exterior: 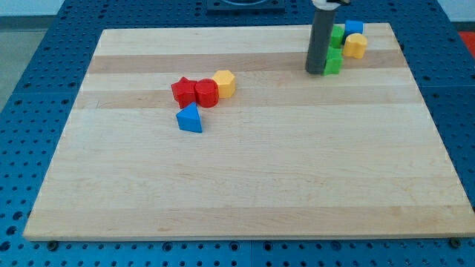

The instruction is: Point your arm at red circle

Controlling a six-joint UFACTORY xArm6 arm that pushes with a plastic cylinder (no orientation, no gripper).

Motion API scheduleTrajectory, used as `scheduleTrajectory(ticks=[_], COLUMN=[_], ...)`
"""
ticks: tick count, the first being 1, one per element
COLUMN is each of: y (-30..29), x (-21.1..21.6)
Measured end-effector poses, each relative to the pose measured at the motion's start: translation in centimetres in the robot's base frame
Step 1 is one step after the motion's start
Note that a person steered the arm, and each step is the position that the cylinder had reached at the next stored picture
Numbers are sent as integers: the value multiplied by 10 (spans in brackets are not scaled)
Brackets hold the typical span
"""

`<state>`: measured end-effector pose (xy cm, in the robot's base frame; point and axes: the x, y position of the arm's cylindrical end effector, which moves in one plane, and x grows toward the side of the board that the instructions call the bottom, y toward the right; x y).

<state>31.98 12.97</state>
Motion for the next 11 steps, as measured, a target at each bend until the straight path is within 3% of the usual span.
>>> scheduleTrajectory(ticks=[3, 4, 5, 7, 8, 11], y=[25, 17, -8, -105, -143, -179], x=[-12, 15, 54, 93, 93, 67])
